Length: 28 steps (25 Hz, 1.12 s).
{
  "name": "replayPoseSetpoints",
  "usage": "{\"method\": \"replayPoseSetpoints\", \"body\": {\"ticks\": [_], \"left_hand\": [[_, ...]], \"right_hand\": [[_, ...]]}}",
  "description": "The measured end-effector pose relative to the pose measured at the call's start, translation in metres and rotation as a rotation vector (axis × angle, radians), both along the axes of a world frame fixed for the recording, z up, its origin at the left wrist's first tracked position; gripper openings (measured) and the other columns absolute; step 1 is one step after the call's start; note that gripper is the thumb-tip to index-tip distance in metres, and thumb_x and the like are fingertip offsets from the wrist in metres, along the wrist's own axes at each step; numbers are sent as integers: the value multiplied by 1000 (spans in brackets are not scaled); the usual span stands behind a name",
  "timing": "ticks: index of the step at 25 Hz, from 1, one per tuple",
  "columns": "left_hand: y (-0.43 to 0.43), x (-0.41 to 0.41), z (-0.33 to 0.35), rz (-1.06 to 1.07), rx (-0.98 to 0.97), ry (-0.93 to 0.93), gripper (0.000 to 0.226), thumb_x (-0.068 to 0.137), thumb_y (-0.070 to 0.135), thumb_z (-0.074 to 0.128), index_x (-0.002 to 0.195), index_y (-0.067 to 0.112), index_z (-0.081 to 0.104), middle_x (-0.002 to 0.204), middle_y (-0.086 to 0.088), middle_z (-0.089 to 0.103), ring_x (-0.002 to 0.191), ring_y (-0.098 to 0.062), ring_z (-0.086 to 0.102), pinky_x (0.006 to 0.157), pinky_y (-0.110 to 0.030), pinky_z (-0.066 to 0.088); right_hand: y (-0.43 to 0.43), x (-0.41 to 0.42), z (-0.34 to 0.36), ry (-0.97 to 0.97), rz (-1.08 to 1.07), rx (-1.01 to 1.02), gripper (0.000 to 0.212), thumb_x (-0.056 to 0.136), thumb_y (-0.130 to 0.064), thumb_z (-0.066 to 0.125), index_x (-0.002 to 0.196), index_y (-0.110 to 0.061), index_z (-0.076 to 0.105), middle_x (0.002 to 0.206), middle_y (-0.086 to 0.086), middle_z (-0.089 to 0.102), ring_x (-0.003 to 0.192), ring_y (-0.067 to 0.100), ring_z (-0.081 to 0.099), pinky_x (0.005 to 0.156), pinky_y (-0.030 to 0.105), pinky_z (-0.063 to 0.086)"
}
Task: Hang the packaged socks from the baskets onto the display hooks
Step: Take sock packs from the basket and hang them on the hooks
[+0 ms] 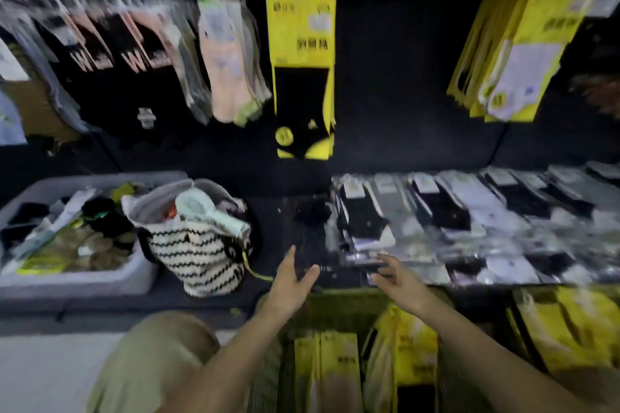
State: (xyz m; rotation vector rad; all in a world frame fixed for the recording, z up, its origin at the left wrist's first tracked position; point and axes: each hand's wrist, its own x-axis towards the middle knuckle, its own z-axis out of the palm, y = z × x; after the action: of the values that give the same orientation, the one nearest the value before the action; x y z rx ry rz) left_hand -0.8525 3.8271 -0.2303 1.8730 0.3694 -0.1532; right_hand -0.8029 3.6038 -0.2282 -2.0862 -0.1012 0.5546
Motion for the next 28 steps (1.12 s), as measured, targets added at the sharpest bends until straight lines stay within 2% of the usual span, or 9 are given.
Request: {"method": "replayPoseSetpoints", "body": {"ticks": [3,5,9,12,14,19,24,26,28], "left_hand": [[-22,-39,-56,-5,19,123,75,92,24,56,149,8,10,155,-8,19,141,-21,24,101,-17,26],[-35,-56,-81,19,53,170,74,92,23,57,148,4,12,153,-12,25,139,-23,30,104,-21,28],[-56,-69,-112,8,67,236,68,93,22,56,147,5,19,149,-13,33,138,-23,32,108,-31,31],[-65,-81,-131,-12,54,297,66,92,21,56,147,9,21,148,-14,35,137,-23,33,103,-29,35],[-66,-84,-138,-19,64,326,68,93,23,56,148,11,18,149,-14,33,137,-25,33,102,-30,34],[-68,-81,-136,-11,59,349,69,92,25,56,148,14,18,148,-13,35,132,-27,39,102,-32,36],[-74,-77,-135,-3,78,381,66,93,26,55,147,13,20,145,-12,38,129,-25,43,98,-29,37],[-76,-77,-136,5,86,396,65,93,26,55,147,12,22,144,-13,40,128,-25,43,99,-31,38],[-75,-79,-138,10,87,409,64,93,26,55,146,10,24,142,-13,42,127,-25,44,100,-33,39]], "right_hand": [[-31,-28,-55,45,-13,-187,49,90,-18,61,135,-9,45,127,15,55,117,25,55,86,24,42],[-51,-43,-83,40,-48,-276,43,88,-20,64,128,-8,53,123,14,60,109,25,60,81,27,45],[-84,-58,-112,-25,-129,-448,36,86,-17,64,120,-8,60,120,13,64,105,26,62,86,31,46],[-92,-59,-123,-26,-136,-486,52,85,-20,64,134,-13,47,125,15,59,111,29,57,89,32,45],[-92,-50,-130,-47,-72,-516,65,85,-22,65,142,-16,34,138,12,47,120,28,50,98,35,42],[-85,-29,-150,-9,36,-535,85,79,-21,72,147,-17,20,147,10,34,134,29,33,106,39,34],[-93,-31,-163,-99,174,-836,65,79,-37,68,134,-17,41,142,16,31,132,33,28,109,39,25],[-93,-35,-165,-102,192,-817,57,80,-38,68,128,-19,43,138,14,37,128,31,34,106,40,31],[-93,-39,-163,-11,148,-695,49,81,-32,68,121,-19,43,125,10,53,114,29,50,92,39,43]]}}
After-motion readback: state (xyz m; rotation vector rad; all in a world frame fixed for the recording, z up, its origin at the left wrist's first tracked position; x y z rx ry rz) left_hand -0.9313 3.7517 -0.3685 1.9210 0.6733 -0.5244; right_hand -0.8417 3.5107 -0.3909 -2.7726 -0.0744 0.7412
